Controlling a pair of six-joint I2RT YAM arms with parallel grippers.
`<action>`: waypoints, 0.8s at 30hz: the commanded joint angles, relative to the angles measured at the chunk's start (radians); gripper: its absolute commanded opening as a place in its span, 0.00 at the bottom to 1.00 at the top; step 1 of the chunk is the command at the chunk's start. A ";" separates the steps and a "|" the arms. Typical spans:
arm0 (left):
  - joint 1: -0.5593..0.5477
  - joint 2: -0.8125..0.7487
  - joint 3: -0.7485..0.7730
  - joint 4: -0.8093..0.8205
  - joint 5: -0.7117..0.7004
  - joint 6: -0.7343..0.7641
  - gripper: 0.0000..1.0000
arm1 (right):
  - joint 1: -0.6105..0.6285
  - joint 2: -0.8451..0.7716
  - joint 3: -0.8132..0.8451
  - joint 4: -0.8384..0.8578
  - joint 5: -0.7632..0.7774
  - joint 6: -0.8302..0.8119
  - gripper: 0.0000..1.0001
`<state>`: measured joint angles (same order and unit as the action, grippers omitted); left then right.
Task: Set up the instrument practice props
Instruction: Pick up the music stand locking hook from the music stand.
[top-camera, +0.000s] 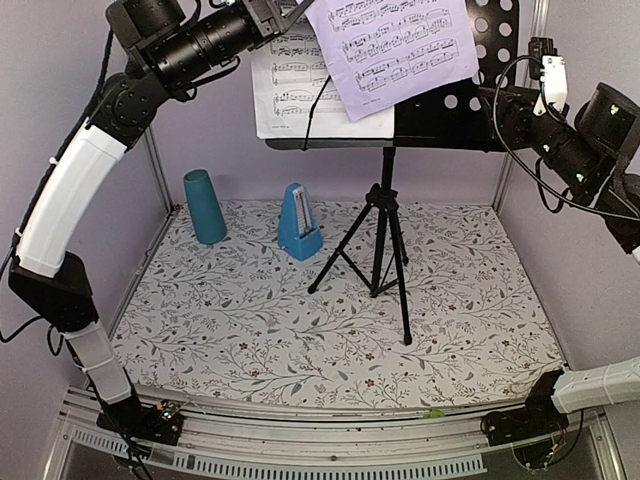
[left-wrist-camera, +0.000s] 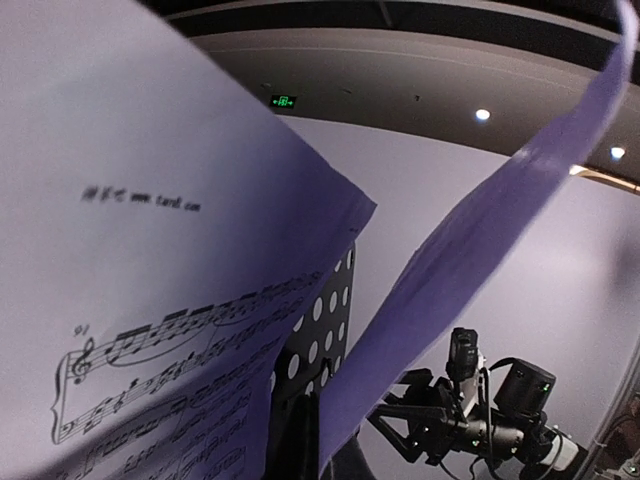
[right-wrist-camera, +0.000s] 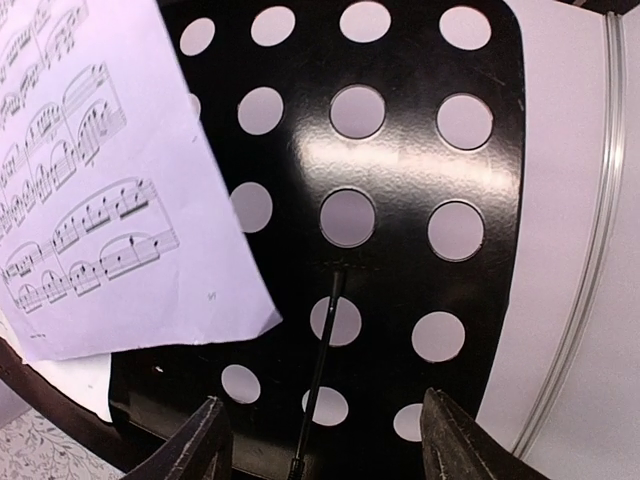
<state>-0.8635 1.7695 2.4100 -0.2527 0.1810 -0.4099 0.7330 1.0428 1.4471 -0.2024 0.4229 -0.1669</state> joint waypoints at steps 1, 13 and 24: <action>-0.042 0.002 0.026 0.044 -0.083 0.074 0.00 | 0.004 0.033 0.053 -0.022 0.027 -0.046 0.61; -0.100 0.007 0.028 0.045 -0.239 0.159 0.00 | 0.003 0.072 0.072 -0.042 0.056 -0.056 0.36; -0.192 0.077 0.069 0.108 -0.443 0.277 0.00 | 0.004 0.031 0.006 0.009 0.014 -0.026 0.00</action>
<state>-1.0061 1.8030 2.4447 -0.1909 -0.1574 -0.2123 0.7330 1.1072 1.4826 -0.2340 0.4503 -0.2058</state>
